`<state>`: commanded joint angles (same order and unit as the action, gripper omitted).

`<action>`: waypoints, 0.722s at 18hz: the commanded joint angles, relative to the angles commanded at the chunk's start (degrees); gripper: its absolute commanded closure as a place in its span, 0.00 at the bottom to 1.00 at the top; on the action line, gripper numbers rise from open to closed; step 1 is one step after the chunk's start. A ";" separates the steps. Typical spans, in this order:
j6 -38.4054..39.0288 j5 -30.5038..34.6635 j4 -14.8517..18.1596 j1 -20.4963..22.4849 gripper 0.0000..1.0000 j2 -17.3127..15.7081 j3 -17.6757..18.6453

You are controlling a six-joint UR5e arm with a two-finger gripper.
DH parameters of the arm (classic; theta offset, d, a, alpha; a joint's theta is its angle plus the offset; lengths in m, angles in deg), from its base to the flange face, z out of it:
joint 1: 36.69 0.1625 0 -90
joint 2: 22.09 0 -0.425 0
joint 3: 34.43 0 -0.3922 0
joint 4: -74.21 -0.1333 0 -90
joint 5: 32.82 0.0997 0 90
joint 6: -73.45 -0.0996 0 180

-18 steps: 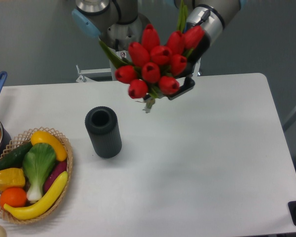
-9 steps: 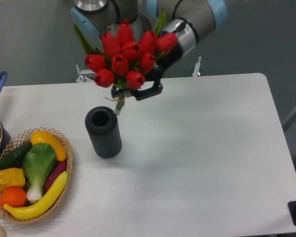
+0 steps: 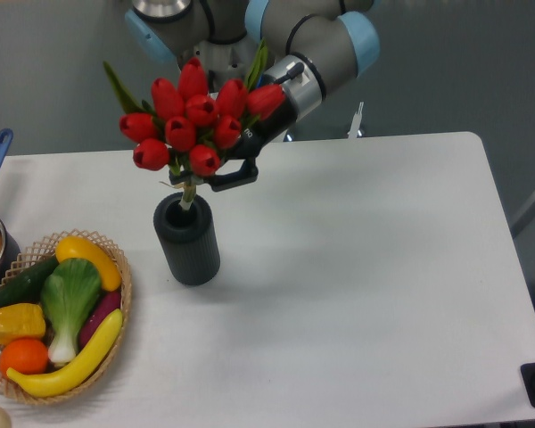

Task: Insert the flowers into the vase
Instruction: 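Lower the tulip stems down into the vase opening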

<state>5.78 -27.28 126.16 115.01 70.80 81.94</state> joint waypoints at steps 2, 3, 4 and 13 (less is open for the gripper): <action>-1.15 0.17 -0.09 -0.44 0.96 0.97 0.17; -1.32 0.17 -0.17 -0.53 0.96 1.23 0.35; -1.76 0.17 -0.18 -0.53 0.96 1.24 0.87; -13.00 0.17 -0.18 -0.18 0.89 3.52 6.50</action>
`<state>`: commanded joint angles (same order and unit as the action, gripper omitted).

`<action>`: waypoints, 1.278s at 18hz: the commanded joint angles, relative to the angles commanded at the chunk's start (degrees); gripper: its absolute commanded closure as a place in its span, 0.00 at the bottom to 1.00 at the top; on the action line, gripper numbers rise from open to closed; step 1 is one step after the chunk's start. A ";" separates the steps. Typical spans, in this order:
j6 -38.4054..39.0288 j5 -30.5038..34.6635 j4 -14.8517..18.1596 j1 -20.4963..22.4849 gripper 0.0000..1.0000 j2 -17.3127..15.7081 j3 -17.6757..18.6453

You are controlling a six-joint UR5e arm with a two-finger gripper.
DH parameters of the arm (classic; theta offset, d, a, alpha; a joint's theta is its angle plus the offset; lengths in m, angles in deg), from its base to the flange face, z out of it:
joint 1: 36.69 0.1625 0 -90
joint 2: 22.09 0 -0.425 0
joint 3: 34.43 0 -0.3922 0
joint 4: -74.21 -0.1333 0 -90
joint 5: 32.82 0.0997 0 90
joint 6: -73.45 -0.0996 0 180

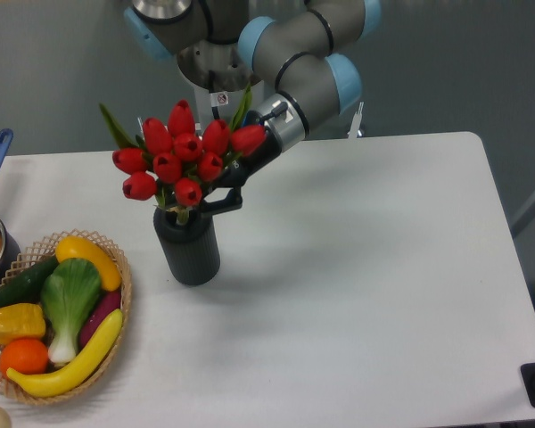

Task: Insert the flowers into the vase
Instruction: 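Lower the tulip stems down into the vase opening, then open the gripper to release the tulip stems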

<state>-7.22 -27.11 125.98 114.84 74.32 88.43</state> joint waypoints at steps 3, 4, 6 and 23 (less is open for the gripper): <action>-3.78 0.17 0.00 0.27 0.86 1.23 1.76; -5.45 0.26 0.09 0.27 0.86 1.93 2.11; -7.13 0.44 0.09 0.35 0.84 2.55 3.08; -9.77 0.44 0.09 1.76 0.05 2.29 5.72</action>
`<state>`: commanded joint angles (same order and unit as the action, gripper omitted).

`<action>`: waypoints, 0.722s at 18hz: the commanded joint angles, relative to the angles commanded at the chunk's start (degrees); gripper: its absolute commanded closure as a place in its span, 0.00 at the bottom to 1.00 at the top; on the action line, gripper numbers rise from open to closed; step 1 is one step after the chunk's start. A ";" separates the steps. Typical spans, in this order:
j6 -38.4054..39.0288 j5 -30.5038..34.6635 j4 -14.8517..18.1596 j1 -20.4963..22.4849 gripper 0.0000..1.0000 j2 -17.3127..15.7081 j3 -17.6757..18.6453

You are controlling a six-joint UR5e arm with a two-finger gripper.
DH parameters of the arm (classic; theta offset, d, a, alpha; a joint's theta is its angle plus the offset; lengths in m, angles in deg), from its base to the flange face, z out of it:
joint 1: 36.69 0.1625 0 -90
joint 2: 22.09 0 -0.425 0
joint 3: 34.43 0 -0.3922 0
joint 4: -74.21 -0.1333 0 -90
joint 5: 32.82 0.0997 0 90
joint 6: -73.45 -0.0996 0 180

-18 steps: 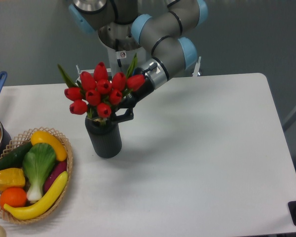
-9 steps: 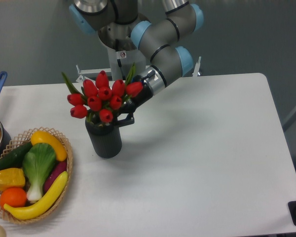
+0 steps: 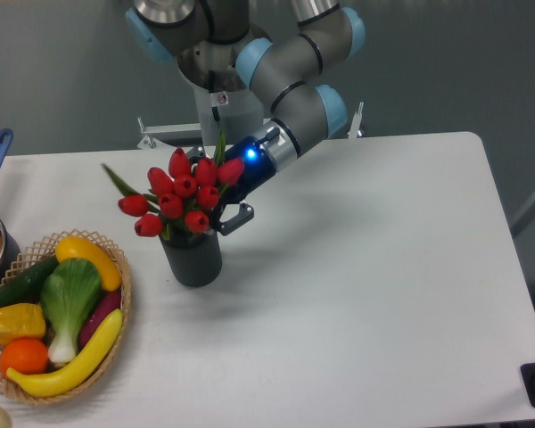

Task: Insert the flowers into the vase
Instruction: 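Open the gripper to release the tulip stems, then withdraw the open gripper upward away from the tulips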

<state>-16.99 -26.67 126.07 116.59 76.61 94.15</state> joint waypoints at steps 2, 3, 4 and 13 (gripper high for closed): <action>0.00 0.00 0.00 0.09 0.00 0.00 0.09; -0.35 0.09 0.00 0.18 0.00 -0.17 0.44; -0.44 0.09 0.00 0.26 0.00 -0.26 0.61; -0.53 0.70 0.00 1.76 0.00 -2.28 1.67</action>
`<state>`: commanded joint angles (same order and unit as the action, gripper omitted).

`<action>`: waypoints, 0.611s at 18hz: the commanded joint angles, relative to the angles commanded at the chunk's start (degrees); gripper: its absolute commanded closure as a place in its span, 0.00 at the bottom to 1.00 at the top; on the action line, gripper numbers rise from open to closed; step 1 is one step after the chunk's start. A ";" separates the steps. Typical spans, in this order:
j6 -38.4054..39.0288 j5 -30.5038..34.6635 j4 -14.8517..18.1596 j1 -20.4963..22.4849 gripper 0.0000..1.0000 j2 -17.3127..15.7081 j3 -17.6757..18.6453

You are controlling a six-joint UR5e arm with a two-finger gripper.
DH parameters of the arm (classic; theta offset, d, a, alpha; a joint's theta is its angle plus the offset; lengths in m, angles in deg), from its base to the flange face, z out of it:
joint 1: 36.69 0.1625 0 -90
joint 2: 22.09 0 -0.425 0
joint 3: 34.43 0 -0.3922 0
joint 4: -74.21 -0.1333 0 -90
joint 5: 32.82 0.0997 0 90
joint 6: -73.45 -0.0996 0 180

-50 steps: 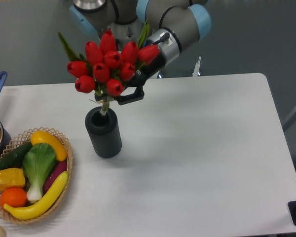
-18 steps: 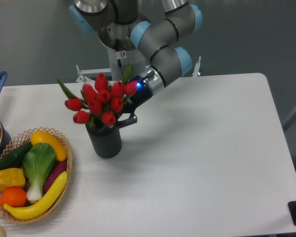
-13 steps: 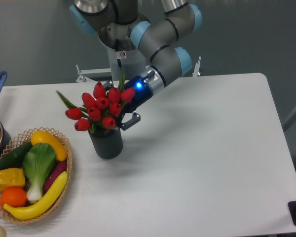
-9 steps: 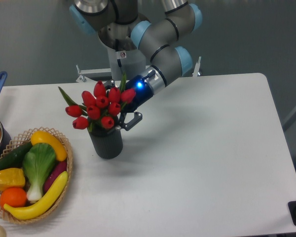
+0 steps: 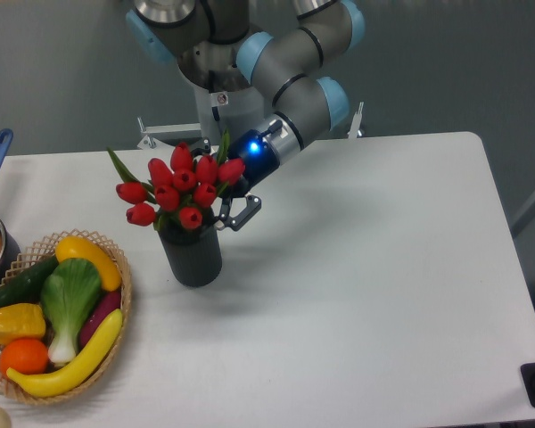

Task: Insert the flowers into the vase
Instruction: 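Withdraw the open gripper upward away from the tulips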

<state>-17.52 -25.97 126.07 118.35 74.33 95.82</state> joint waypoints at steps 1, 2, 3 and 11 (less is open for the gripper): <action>0.00 1.39 0.00 0.35 0.00 -0.35 0.26; 0.17 3.50 0.00 0.96 0.00 -0.53 0.27; 0.00 5.35 0.00 1.40 0.00 -0.62 0.53; -0.09 6.68 0.00 3.34 0.00 -1.93 1.50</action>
<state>-17.61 -19.28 126.07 121.69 72.39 97.32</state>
